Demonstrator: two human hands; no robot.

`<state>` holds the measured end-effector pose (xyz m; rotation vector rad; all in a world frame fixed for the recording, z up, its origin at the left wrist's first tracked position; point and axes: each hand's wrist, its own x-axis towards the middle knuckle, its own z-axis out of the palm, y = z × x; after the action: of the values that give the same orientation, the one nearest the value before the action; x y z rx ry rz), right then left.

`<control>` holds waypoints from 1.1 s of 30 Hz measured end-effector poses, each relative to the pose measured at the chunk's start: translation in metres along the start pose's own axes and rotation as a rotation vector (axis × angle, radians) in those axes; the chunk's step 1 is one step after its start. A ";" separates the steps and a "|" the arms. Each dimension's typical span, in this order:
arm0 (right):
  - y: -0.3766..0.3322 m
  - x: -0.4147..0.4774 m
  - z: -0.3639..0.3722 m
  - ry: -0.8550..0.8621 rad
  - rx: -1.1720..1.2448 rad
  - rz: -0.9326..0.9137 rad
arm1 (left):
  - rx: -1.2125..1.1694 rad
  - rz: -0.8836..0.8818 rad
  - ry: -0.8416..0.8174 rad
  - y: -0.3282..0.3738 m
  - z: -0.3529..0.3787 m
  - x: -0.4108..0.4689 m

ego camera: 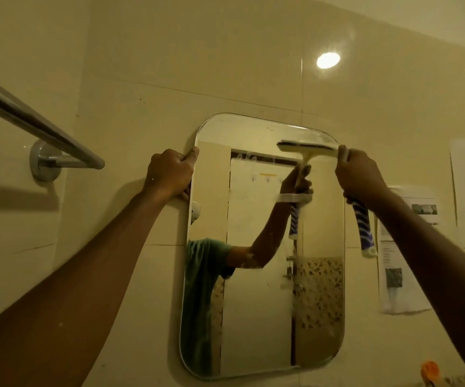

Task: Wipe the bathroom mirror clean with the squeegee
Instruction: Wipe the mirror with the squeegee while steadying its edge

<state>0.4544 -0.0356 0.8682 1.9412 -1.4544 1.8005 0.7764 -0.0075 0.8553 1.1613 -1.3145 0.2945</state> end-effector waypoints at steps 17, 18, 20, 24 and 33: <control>-0.011 -0.002 -0.013 -0.001 0.189 0.021 | 0.090 0.173 0.175 -0.009 0.012 -0.007; -0.006 -0.004 -0.011 -0.001 0.232 -0.023 | 0.095 0.180 0.180 -0.009 0.013 -0.007; 0.004 -0.010 -0.007 -0.001 0.301 -0.093 | 0.112 0.184 0.185 -0.009 0.015 -0.009; 0.020 -0.013 -0.001 0.026 0.219 -0.165 | 0.165 0.199 0.228 -0.009 0.019 -0.013; 0.072 -0.118 0.050 -0.080 0.102 0.033 | 0.213 0.216 0.354 -0.017 0.031 -0.017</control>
<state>0.4597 -0.0419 0.7217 2.0720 -1.4536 1.8658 0.7656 -0.0322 0.8271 1.0830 -1.1112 0.7785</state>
